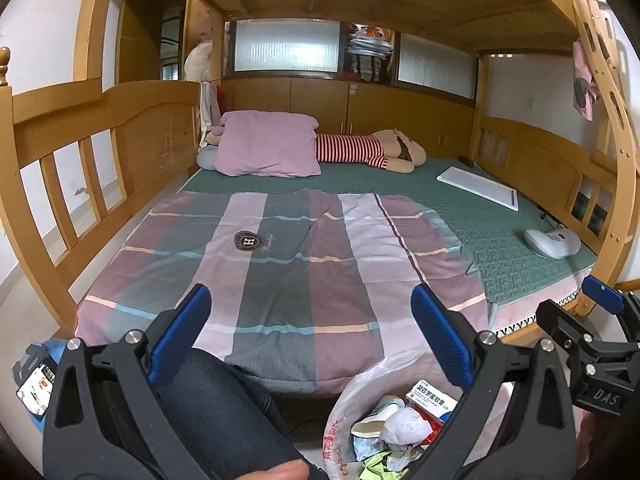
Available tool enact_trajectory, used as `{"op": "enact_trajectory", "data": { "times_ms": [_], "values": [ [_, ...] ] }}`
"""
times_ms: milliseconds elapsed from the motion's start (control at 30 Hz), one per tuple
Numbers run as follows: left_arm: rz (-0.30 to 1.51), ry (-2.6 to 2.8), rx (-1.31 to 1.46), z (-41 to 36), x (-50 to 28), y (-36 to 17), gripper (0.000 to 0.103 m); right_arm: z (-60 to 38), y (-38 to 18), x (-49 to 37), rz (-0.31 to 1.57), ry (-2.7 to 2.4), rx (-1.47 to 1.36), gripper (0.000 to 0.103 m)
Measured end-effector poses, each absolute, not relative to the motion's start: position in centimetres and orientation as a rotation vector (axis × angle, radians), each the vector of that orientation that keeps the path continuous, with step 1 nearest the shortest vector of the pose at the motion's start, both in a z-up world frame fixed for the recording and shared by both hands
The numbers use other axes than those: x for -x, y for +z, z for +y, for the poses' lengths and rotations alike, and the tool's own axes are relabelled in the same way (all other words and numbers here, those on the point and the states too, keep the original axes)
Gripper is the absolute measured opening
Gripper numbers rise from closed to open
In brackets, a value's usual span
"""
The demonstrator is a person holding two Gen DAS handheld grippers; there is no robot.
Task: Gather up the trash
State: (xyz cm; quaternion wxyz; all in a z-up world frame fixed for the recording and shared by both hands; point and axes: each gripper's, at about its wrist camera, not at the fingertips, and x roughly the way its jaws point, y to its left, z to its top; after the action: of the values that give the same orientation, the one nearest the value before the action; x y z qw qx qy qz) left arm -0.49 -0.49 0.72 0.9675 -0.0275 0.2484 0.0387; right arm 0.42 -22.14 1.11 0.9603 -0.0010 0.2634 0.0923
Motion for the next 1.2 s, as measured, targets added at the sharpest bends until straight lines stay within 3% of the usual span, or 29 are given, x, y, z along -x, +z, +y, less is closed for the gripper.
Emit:
{"op": "enact_trajectory", "data": {
  "times_ms": [1200],
  "values": [
    [0.525,0.066,0.047,-1.03,0.1,0.26,0.1,-21.98,0.35,-0.77,0.553,0.156,-0.013,0.1]
  ]
}}
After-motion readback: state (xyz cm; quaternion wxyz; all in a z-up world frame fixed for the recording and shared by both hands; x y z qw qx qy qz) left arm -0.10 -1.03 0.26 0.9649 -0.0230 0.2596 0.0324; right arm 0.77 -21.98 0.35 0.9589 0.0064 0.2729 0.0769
